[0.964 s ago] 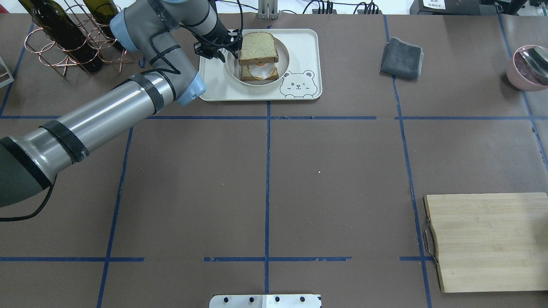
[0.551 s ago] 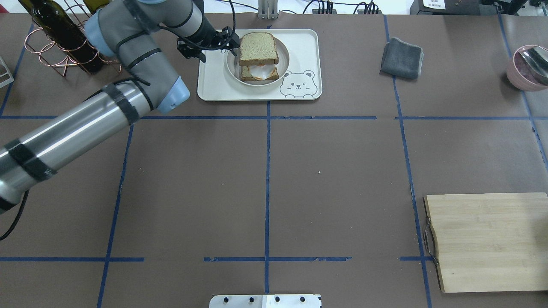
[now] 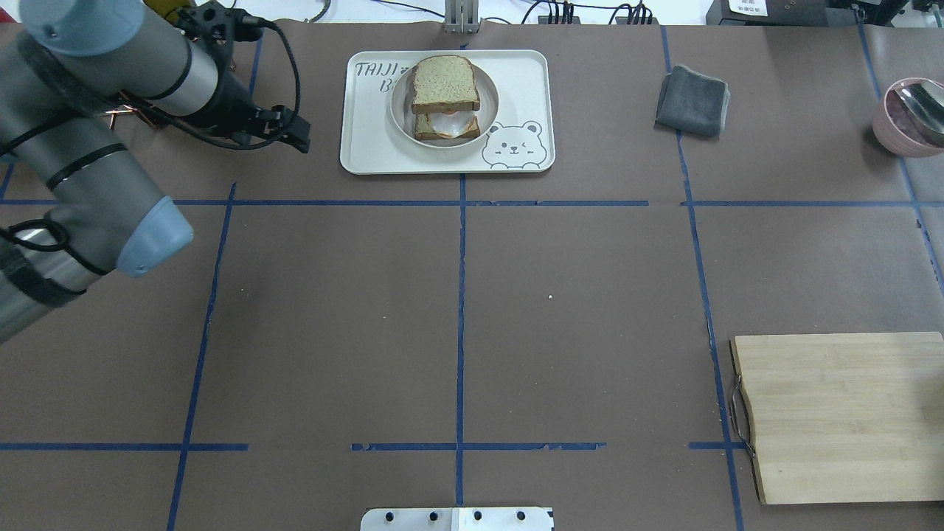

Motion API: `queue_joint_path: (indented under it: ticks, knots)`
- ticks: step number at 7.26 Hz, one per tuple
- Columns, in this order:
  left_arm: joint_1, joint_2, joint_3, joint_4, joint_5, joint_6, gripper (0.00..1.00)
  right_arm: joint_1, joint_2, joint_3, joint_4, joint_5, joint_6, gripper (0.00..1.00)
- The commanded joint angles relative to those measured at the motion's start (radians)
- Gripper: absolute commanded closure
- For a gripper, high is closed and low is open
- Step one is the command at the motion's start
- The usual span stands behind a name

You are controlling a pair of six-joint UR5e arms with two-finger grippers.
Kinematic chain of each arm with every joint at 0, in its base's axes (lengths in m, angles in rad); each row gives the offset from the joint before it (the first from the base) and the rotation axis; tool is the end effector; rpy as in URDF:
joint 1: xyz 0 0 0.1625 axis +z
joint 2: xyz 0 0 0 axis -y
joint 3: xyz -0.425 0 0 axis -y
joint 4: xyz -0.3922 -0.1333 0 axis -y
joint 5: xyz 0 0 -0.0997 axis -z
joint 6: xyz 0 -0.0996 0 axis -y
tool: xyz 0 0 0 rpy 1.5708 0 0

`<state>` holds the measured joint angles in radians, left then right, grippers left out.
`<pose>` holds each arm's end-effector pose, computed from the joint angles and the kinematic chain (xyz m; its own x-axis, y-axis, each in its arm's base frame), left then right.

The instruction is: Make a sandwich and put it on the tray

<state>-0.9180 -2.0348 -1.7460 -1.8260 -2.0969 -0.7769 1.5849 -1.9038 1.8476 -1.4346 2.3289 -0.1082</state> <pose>0.3193 -0.5547 0.2848 0.5868 0.2478 -0.7709 0.0437 0.9409 0.3357 0.0699 -0.3569 0.6503 0.7241 -0.1521 0.6727 0.0645 0.9860 0.1535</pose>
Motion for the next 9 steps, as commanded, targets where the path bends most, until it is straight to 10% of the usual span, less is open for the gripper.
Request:
queue_joint_path:
  ticks: [1, 4, 9]
  knots:
    - [-0.092, 0.251, -0.217, 0.088, -0.003, 0.245, 0.00, 0.000, 0.000, -0.002, -0.001, 0.001, 0.001, 0.00]
    - [-0.392, 0.534, -0.161, 0.088, -0.182, 0.748, 0.00, 0.000, -0.003, -0.005, -0.001, 0.003, -0.001, 0.00]
    - [-0.665, 0.751, -0.110, 0.096, -0.256, 0.778, 0.00, 0.000, -0.001, -0.011, 0.000, 0.004, -0.001, 0.00]
